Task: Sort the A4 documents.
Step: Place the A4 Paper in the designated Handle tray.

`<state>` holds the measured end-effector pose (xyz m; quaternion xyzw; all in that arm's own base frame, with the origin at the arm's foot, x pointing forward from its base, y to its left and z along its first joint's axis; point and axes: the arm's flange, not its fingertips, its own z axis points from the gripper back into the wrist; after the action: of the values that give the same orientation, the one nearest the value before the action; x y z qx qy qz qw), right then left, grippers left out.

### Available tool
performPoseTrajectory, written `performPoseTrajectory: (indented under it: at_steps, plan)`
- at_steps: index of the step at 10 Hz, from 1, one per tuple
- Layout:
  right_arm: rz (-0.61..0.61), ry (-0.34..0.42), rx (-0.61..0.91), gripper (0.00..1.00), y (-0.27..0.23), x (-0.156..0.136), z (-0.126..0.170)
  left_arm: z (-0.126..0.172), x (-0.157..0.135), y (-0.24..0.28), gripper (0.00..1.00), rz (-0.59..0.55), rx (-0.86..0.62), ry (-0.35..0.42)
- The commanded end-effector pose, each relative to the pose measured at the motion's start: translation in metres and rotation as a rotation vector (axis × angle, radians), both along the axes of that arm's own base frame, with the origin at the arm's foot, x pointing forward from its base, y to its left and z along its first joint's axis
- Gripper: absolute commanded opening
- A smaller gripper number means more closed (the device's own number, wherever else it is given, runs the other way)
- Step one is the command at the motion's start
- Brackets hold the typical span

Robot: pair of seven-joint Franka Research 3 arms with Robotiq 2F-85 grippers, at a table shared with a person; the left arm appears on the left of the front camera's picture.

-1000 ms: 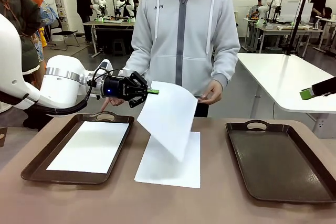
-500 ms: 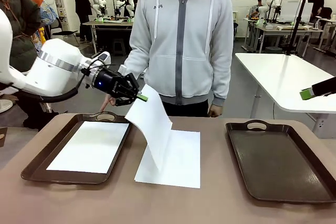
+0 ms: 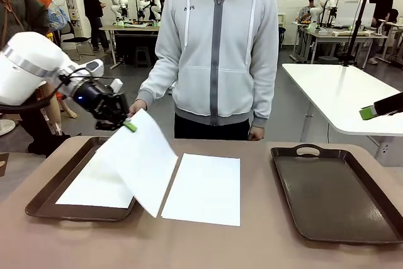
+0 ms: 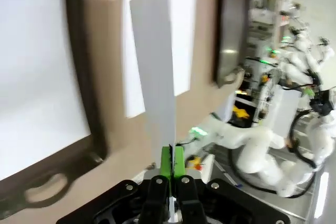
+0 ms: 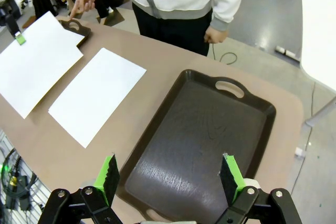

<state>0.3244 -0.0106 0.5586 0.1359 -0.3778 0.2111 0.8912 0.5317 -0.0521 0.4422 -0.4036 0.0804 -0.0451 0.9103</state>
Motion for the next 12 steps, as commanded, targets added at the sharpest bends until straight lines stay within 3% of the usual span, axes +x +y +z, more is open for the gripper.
performPoseTrajectory:
  at_steps: [1,5,8,12]
  plan:
    - [0.012,0.003,0.015,1.0,0.0,0.001,-0.001,-0.011,0.004,0.027,0.01,-0.034,0.084,-0.102]
    - [0.012,0.003,0.015,1.0,0.0,0.001,-0.001,-0.034,0.02,0.056,0.01,-0.038,0.204,-0.189]
    - [0.012,0.003,0.015,1.0,0.0,0.001,-0.001,-0.048,0.038,0.068,0.01,0.024,0.31,-0.178]
    - [0.012,0.003,0.015,1.0,0.0,0.001,-0.001,-0.054,0.058,0.08,0.01,-0.02,0.381,-0.139]
